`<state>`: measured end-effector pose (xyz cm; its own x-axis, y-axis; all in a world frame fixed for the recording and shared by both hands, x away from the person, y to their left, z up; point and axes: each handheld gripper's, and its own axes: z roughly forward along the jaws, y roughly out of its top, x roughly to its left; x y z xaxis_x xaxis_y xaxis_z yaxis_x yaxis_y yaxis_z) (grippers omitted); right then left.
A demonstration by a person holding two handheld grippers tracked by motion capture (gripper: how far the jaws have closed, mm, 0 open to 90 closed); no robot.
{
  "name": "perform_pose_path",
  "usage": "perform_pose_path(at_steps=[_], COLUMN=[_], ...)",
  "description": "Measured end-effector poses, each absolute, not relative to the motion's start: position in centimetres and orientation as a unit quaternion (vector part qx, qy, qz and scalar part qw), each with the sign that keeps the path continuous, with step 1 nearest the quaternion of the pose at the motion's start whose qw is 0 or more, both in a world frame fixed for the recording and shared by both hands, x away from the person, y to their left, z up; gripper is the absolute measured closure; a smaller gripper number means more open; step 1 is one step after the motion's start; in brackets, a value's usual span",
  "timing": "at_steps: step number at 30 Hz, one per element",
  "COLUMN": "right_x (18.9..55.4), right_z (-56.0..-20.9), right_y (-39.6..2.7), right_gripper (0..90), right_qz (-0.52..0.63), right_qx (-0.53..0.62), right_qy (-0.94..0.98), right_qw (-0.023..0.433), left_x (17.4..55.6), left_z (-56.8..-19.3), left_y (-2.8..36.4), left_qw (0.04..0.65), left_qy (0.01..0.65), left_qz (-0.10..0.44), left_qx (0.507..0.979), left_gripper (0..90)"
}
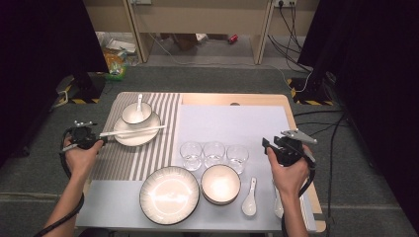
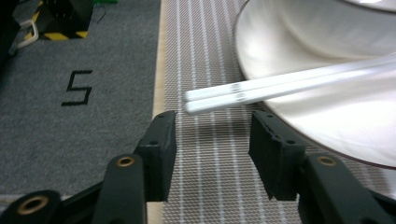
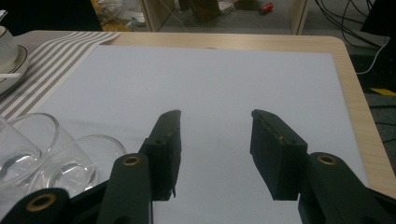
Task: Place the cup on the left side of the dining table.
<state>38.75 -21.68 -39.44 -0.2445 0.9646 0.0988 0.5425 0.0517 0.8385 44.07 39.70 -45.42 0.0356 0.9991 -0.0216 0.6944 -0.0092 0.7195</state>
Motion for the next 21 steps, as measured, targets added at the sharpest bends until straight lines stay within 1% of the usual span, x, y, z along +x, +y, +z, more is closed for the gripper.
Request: perform_pose_path(at_steps=[4,11,16,21], right_x=[38.8,38.7,38.7,38.7], right_z=[-39.5,-39.4,-39.5,-39.5], right_y=[-21.7,-21.9,-21.8,-21.8], right_gripper=[53.6,53.6,53.6,53.6], right_qz=[0.404,0.406,0.405,0.404], right_qx=[0.557,0.559,0.558,0.558], right_qy=[0.678,0.675,0.676,0.676], right_qw=[0.26,0.261,0.261,0.261], left_x=[43.7,43.4,44.1,45.3], left_z=[-44.9,-45.0,-45.6,-46.2], left_y=[39.2,39.1,39.9,40.2], left_qw=[0.294,0.288,0.268,0.253], left_qy=[0.636,0.634,0.643,0.649], left_qz=[0.267,0.272,0.28,0.277], left_qx=[0.662,0.664,0.661,0.662], left_gripper=[48.4,49.9,53.4,54.5])
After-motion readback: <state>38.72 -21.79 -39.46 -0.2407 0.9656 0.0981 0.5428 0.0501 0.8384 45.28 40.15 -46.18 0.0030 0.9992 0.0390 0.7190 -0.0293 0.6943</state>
